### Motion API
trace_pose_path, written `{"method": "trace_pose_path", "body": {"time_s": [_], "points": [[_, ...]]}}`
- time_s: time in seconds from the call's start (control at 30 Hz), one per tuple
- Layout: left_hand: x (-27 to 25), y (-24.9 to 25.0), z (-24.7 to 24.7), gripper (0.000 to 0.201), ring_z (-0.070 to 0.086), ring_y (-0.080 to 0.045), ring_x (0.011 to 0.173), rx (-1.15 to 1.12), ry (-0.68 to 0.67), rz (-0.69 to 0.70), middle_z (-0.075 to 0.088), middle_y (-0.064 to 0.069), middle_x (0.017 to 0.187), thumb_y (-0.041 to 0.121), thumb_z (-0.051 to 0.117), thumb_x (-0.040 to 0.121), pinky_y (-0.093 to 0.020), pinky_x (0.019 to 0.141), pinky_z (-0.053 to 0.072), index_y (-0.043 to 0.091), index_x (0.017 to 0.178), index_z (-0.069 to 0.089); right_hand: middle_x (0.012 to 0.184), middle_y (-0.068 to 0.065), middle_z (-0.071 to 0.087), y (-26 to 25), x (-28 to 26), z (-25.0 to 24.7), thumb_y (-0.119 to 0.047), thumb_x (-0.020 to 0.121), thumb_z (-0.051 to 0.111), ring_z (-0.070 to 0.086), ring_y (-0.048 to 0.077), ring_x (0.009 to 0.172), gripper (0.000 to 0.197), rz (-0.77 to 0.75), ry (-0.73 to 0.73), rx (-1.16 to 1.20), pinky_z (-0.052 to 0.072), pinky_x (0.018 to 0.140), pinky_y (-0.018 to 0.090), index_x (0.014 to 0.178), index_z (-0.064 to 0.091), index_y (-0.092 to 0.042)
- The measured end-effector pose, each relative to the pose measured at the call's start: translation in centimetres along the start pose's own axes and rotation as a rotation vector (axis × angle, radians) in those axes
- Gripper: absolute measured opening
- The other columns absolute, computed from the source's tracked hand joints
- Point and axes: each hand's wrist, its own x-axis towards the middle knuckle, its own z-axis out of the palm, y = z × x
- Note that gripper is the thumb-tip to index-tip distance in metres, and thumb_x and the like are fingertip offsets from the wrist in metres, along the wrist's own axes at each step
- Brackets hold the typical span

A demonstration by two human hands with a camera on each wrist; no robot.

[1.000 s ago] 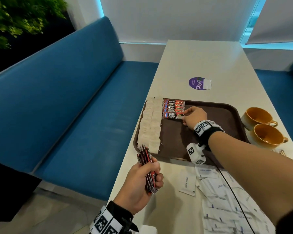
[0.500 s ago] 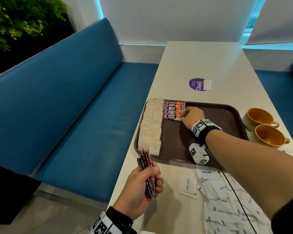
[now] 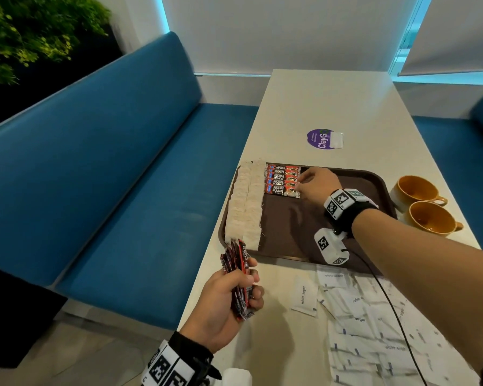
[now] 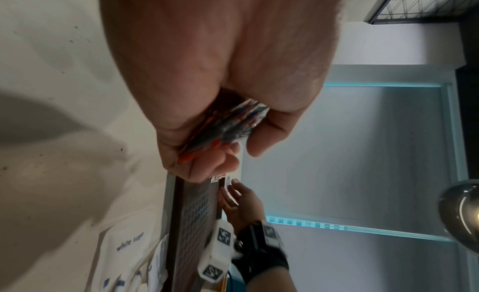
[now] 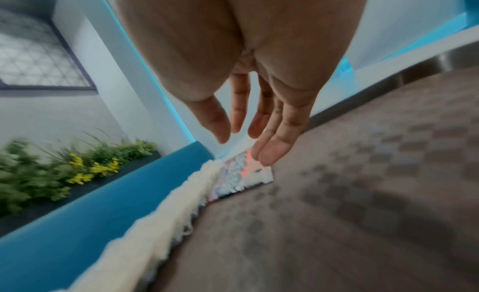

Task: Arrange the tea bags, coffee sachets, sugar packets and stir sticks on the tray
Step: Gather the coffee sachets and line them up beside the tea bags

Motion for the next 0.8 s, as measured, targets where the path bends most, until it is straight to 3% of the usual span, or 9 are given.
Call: {"method": "trace_pose_path", "body": {"time_s": [0.07, 0.17, 0.23, 0.33, 0.5, 0.67, 0.8], "points": [[-0.6, 0.1, 0.3, 0.037, 0.052, -0.024, 0.063, -0.004, -0.005, 0.004, 0.054, -0.013, 0.090, -0.007, 0.049, 0.080, -0.030, 0.054, 0.043, -0.001, 0.113, 0.063, 0.096, 0.004, 0.073, -1.4, -2.0, -1.7, -0.016, 0.084, 0.078, 0.070, 0.023, 0.088, 0.010, -0.064, -0.023, 0.064, 0.058, 0.083, 0.036, 0.091, 0.071, -0.020], [-1.5, 0.1, 0.9, 0.039, 0.055, -0.026, 0.065, 0.001, 0.010, 0.012, 0.052, -0.012, 0.088, -0.010, 0.038, 0.088, -0.031, 0.053, 0.047, -0.005, 0.119, 0.062, 0.085, 0.006, 0.072, -3.5, -6.8, -4.0, -0.014, 0.088, 0.075, 0.070, 0.021, 0.074, 0.007, -0.158, -0.115, 0.182, 0.059, 0.078, 0.040, 0.088, 0.071, -0.019], [-2.1, 0.0, 1.3, 0.040, 0.058, -0.028, 0.067, 0.023, 0.018, 0.026, 0.051, -0.011, 0.087, -0.009, 0.038, 0.091, -0.032, 0.055, 0.051, -0.005, 0.122, 0.062, 0.078, 0.006, 0.071, -4.2, -10.9, -5.1, -0.012, 0.090, 0.073, 0.067, 0.019, 0.066, 0.003, -0.214, -0.182, 0.264, 0.058, 0.073, 0.040, 0.091, 0.072, -0.015], [-3.3, -0.2, 1.7, 0.035, 0.065, -0.032, 0.072, 0.079, 0.010, 0.050, 0.056, -0.012, 0.087, -0.009, 0.042, 0.094, -0.034, 0.057, 0.056, -0.006, 0.122, 0.063, 0.080, 0.012, 0.073, -4.0, -17.0, -6.0, -0.008, 0.091, 0.074, 0.068, 0.025, 0.067, 0.005, -0.270, -0.271, 0.384, 0.059, 0.070, 0.043, 0.093, 0.073, -0.013], [-5.4, -0.9, 2.4, 0.015, 0.072, -0.037, 0.078, 0.216, -0.045, 0.052, 0.068, -0.014, 0.089, -0.005, 0.056, 0.095, -0.038, 0.059, 0.060, -0.006, 0.108, 0.064, 0.090, 0.015, 0.073, -1.5, -24.5, -5.4, -0.008, 0.091, 0.074, 0.069, 0.024, 0.067, 0.013, -0.140, -0.302, 0.548, 0.059, 0.068, 0.040, 0.104, 0.070, -0.008], [-6.7, -2.1, 2.8, 0.025, 0.072, -0.036, 0.083, 0.355, -0.099, 0.050, 0.071, -0.016, 0.100, 0.002, 0.065, 0.091, -0.036, 0.061, 0.061, -0.001, 0.116, 0.066, 0.090, 0.019, 0.074, 0.7, -28.9, -4.1, -0.018, 0.090, 0.076, 0.068, 0.022, 0.068, 0.019, 0.000, -0.303, 0.731, 0.056, 0.066, 0.037, 0.107, 0.073, -0.010], [-7.2, -3.1, 2.7, 0.034, 0.072, -0.037, 0.083, 0.385, -0.100, 0.017, 0.070, -0.022, 0.098, 0.007, 0.071, 0.086, -0.036, 0.063, 0.060, -0.008, 0.116, 0.064, 0.093, 0.017, 0.075, 1.6, -30.6, -3.7, -0.022, 0.088, 0.078, 0.067, 0.021, 0.071, 0.018, -0.008, -0.326, 0.752, 0.055, 0.068, 0.036, 0.102, 0.077, -0.011]]}}
